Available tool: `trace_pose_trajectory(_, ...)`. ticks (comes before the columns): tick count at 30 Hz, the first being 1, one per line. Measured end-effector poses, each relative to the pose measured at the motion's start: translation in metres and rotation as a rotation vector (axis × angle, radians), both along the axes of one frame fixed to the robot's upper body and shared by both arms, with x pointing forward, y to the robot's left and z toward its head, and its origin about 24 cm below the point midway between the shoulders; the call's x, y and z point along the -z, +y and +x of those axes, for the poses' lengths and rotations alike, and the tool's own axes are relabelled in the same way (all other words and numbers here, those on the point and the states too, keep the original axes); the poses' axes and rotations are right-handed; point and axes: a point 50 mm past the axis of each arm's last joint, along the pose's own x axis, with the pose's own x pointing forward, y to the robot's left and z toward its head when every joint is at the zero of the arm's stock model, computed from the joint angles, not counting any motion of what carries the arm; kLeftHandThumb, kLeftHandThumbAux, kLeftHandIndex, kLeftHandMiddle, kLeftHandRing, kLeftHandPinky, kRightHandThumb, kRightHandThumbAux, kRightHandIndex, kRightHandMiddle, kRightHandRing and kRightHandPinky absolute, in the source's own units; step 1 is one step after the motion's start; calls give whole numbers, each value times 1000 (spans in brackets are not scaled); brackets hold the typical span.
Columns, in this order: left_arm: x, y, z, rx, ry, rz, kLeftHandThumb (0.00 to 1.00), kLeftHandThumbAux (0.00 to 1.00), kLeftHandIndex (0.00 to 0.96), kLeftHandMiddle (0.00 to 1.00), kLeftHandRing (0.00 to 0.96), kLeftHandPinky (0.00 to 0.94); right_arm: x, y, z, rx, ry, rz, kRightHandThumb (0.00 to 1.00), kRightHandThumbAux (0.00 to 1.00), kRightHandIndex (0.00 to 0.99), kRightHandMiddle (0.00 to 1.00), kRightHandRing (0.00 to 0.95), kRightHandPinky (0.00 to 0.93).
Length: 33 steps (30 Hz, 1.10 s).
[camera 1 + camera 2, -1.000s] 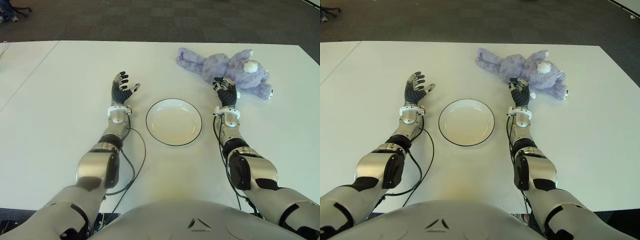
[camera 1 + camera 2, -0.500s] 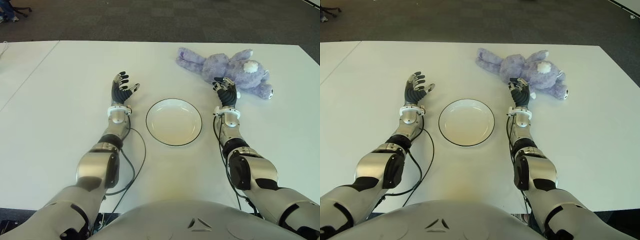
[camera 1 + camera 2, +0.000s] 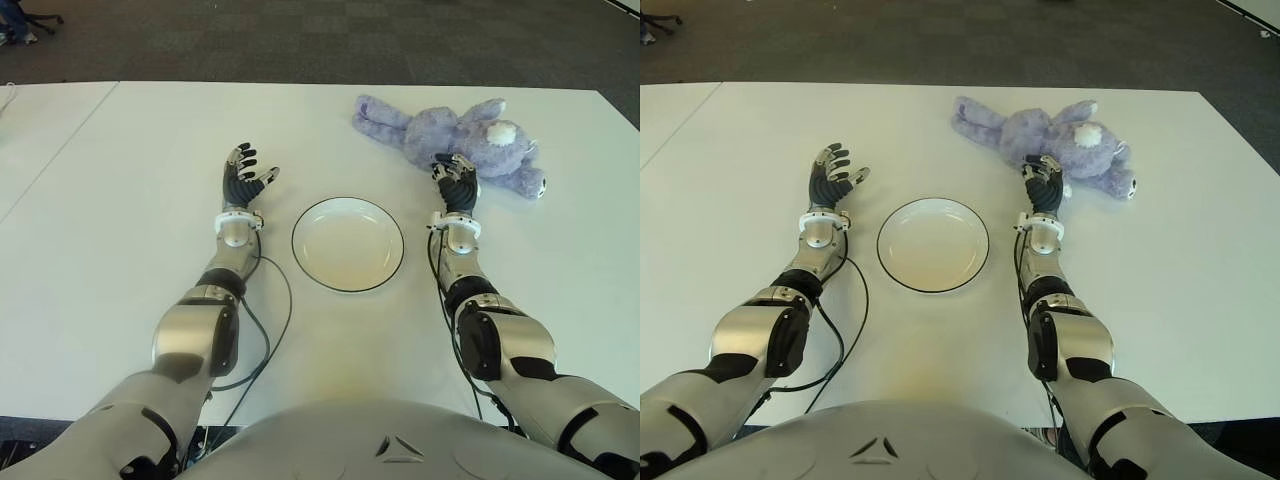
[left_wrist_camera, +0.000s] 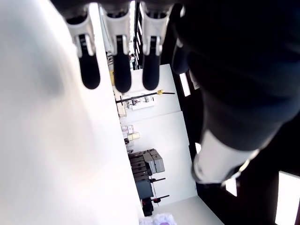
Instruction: Put the doll into the plate.
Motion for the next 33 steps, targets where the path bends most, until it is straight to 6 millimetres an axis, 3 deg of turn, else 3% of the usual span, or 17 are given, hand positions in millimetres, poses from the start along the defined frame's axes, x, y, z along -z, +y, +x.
trace_pose_trajectory(2,0,0,0,0,0,0,142,818,183,242,253,266,-3,2,0,27,-34,-13,664,744,399,305,319,314)
trace_pose_trajectory(3,0,0,0,0,1,0,142,821,183,239,245,245,-6,3,-1,36,-55,-22,228,782,278,279,292,276)
trace_pose_trajectory(4,0,0,0,0,1,0,141,822,183,238,244,240,-7,4,-1,45,-73,-28,94,798,247,273,286,266)
trace_pose_trajectory(5,0,0,0,0,1,0,142,826,185,240,246,256,-10,6,-1,50,-98,-35,58,787,227,255,267,243)
trace_pose_trajectory(14,1,0,-1,0,4,1,138,832,189,234,244,258,-24,20,-3,50,-243,-72,12,683,169,198,190,163)
trace_pose_trajectory(18,1,0,-1,0,4,1,145,837,194,241,251,268,-28,24,-3,38,-276,-70,6,662,158,193,180,168)
trace_pose_trajectory(23,1,0,-1,0,3,1,129,819,191,239,250,254,-35,33,0,20,-322,-73,60,644,176,218,207,224)
trace_pose_trajectory(33,1,0,0,1,1,1,122,820,194,251,261,266,-43,55,0,-52,-387,-49,135,662,182,231,222,228)
